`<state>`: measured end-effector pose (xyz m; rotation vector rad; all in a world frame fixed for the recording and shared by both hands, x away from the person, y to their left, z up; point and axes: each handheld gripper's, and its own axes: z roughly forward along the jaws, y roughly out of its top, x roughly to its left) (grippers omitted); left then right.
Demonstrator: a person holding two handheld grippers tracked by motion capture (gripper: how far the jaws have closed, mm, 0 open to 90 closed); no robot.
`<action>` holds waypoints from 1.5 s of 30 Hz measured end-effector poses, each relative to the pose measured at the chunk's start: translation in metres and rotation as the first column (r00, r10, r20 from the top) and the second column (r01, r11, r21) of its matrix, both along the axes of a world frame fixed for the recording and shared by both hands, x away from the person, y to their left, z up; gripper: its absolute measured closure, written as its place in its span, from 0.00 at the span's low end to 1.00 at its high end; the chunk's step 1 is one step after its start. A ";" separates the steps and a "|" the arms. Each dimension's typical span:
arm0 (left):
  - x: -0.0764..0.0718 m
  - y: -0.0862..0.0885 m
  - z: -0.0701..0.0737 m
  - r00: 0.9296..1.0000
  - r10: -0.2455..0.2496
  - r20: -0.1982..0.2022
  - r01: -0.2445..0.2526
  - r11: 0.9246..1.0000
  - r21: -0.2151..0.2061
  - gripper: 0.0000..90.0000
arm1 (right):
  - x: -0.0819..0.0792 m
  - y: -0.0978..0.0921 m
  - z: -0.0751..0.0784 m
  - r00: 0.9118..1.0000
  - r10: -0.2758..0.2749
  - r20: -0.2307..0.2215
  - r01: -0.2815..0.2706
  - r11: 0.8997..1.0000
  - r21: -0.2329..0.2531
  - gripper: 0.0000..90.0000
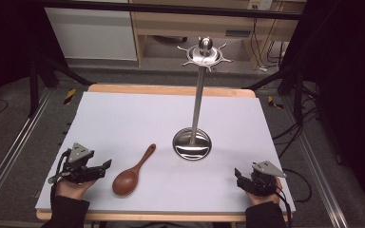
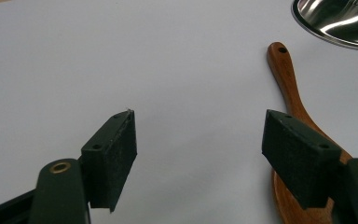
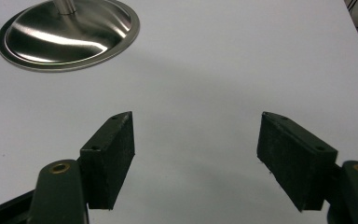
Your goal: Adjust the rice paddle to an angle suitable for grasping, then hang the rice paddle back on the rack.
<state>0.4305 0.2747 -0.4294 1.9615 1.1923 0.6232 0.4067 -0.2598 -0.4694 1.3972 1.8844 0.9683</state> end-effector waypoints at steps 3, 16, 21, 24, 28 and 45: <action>0.001 0.000 0.001 1.000 -0.004 -0.009 0.004 1.000 -0.003 0.28 | 0.000 0.000 0.000 1.000 0.000 0.001 0.000 1.000 0.000 0.31; 0.006 -0.015 0.014 0.996 -0.079 -0.027 0.079 0.997 -0.023 0.27 | -0.001 0.001 0.001 1.000 -0.006 0.013 0.006 1.000 -0.013 0.31; 0.004 -0.023 0.020 0.993 -0.114 -0.042 0.113 0.993 -0.022 0.26 | -0.002 0.000 0.002 1.000 -0.012 0.023 0.012 1.000 -0.007 0.31; 0.006 -0.026 0.026 0.991 -0.125 -0.039 0.125 0.992 -0.014 0.26 | -0.002 0.001 0.001 1.000 -0.011 0.018 0.011 1.000 -0.009 0.31; 0.012 -0.033 0.034 0.990 -0.137 -0.038 0.137 0.991 0.005 0.26 | -0.002 0.000 0.002 1.000 -0.010 0.019 0.010 1.000 -0.004 0.32; 0.031 -0.057 0.048 0.981 -0.177 -0.085 0.183 0.980 0.077 0.26 | -0.002 -0.003 0.003 1.000 -0.010 0.023 0.010 1.000 0.004 0.33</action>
